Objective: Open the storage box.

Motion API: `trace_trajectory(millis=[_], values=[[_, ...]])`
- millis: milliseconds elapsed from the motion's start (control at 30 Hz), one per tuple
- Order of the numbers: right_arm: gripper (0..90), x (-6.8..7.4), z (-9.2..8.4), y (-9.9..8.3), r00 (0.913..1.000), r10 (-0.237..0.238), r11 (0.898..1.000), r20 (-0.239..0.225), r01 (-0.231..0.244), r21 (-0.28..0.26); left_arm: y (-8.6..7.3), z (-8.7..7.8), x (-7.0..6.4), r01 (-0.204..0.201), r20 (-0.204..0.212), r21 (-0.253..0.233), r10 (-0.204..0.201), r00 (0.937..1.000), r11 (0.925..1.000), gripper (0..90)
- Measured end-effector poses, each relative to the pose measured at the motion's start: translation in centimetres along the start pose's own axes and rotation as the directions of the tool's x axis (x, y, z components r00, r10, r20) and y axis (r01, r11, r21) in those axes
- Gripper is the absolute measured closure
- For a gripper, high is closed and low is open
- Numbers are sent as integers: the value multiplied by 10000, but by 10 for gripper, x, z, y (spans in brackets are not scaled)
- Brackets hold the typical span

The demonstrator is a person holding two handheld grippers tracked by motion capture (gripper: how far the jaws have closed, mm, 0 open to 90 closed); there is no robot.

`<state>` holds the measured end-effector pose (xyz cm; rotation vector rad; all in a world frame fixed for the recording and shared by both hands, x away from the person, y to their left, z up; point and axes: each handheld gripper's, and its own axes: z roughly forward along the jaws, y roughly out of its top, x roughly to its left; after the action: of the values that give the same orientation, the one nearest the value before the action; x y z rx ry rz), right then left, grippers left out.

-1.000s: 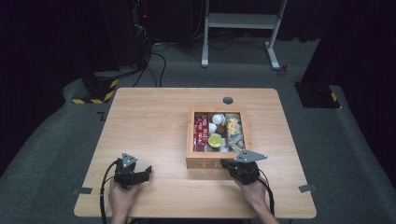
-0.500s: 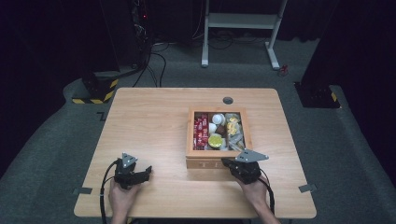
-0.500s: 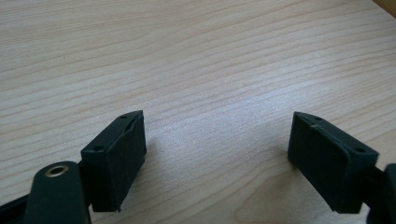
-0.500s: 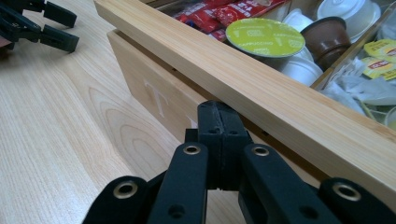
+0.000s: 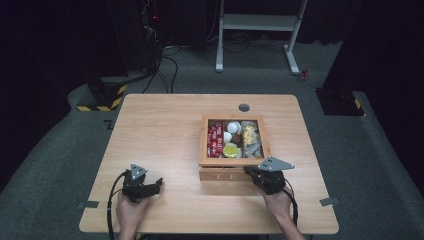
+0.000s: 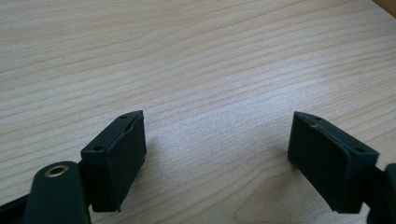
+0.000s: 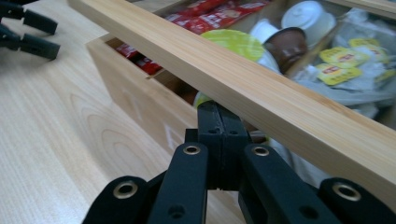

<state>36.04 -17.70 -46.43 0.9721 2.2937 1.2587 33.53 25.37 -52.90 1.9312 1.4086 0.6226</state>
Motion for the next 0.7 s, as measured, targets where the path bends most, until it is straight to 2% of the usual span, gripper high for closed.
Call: trace_trajectory(millis=[100,233,333,700], values=[[900,-6,-2,-1,9996,276,9996,-2,-276,-15,0,0,0,-10,2,3,10,10000,10000,195],[900,-9,-6,2,9998,189,9997,97,-188,-128,0,0,0,-15,3,-2,15,10000,10000,195],[900,-12,-10,6,9989,470,9986,27,-469,-232,0,0,0,-13,3,-2,13,10000,10000,195],[900,-24,-22,24,9989,386,9982,280,-373,-460,0,0,0,11,19,3,-11,10000,10000,195]])
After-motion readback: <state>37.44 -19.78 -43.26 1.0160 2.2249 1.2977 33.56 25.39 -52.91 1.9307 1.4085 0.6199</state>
